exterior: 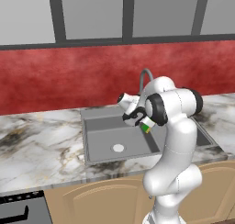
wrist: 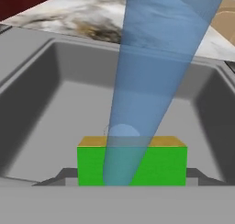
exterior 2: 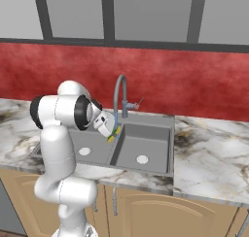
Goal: Soak the sponge with water for a few seconds and then drop it inside the sink.
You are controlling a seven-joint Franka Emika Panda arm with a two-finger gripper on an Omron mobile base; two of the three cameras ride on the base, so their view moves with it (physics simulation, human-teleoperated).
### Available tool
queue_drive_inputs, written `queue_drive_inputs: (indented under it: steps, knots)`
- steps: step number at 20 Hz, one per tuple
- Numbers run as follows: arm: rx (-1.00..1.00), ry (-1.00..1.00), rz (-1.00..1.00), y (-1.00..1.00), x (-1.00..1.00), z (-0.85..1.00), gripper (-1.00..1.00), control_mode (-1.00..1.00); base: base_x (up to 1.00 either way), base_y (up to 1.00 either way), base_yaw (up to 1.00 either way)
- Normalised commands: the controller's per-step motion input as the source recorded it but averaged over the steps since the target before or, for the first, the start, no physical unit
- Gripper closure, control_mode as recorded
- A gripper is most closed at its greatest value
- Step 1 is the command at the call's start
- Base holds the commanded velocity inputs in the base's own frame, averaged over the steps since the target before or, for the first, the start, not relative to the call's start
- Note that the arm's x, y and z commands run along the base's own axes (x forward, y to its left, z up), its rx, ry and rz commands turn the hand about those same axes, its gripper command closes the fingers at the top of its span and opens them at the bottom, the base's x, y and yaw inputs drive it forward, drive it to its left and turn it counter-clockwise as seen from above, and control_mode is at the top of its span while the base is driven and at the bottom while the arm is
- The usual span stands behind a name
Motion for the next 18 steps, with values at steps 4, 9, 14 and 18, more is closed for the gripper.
queue_drive_inputs:
  steps: [4,9,14,18]
  knots:
    - [0.01,0.00,0.00,0.34,0.00,0.00,1.00,-1.00,0.00,0.00,0.00]
    - [0.01,0.00,0.00,0.49,0.00,0.01,1.00,-1.00,0.00,0.00,0.00]
    - [0.06,0.00,0.03,0.48,0.00,0.04,1.00,-1.00,0.00,0.00,0.00]
    - [0.11,0.03,0.18,0.51,0.00,0.13,1.00,-1.00,0.00,0.00,0.00]
